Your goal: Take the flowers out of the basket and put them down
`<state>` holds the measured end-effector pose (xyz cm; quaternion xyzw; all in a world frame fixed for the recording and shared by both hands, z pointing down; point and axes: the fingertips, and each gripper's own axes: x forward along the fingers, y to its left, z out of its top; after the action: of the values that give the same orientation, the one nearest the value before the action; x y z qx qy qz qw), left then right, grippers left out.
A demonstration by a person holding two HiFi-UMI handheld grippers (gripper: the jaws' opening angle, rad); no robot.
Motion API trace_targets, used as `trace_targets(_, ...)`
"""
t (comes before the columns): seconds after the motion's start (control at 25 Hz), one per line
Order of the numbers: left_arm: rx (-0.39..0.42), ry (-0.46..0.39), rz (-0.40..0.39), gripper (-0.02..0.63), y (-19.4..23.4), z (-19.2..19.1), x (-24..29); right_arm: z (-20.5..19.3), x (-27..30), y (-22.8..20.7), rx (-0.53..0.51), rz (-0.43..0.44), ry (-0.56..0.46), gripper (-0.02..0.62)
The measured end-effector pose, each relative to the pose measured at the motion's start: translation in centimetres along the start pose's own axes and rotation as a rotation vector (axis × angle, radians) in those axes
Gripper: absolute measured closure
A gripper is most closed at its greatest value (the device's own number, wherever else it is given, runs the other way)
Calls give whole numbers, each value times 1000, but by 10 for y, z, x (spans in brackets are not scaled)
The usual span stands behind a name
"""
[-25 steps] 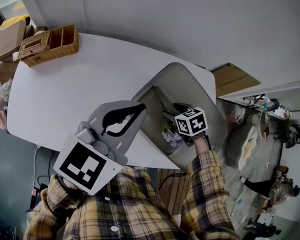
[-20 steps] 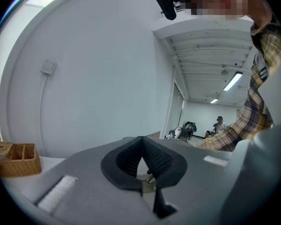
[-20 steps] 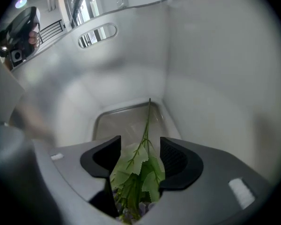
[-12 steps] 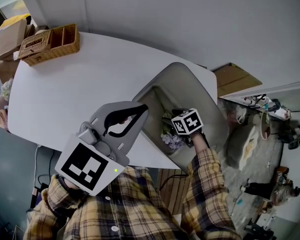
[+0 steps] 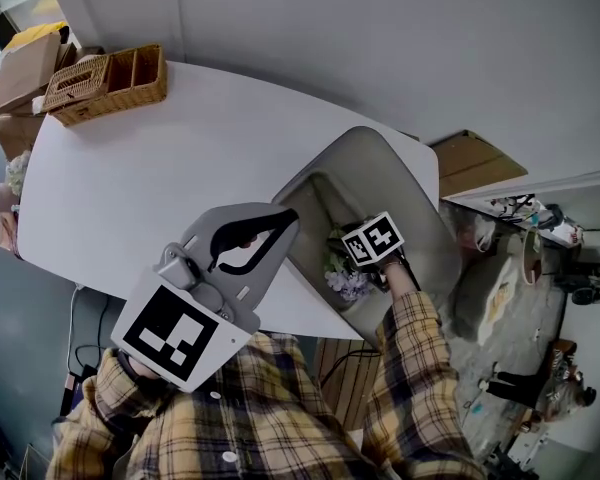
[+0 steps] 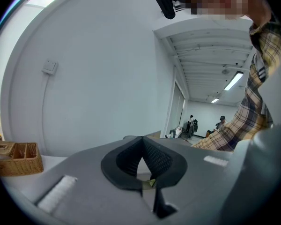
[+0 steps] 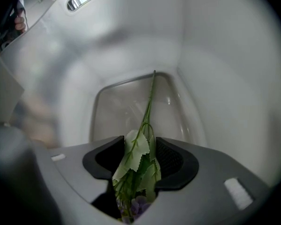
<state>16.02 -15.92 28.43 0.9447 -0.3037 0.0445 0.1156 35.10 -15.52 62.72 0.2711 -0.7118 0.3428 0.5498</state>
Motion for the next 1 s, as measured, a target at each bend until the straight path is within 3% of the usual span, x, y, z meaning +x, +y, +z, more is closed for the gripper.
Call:
trace_targets(0.4, -1, -8, 3, 594, 0, 4, -2, -1, -9, 8, -24, 18, 8, 511)
trace_targets(1.0, 15, -36, -31, 594, -12, 16, -9, 14, -58, 28, -39, -17, -122, 540)
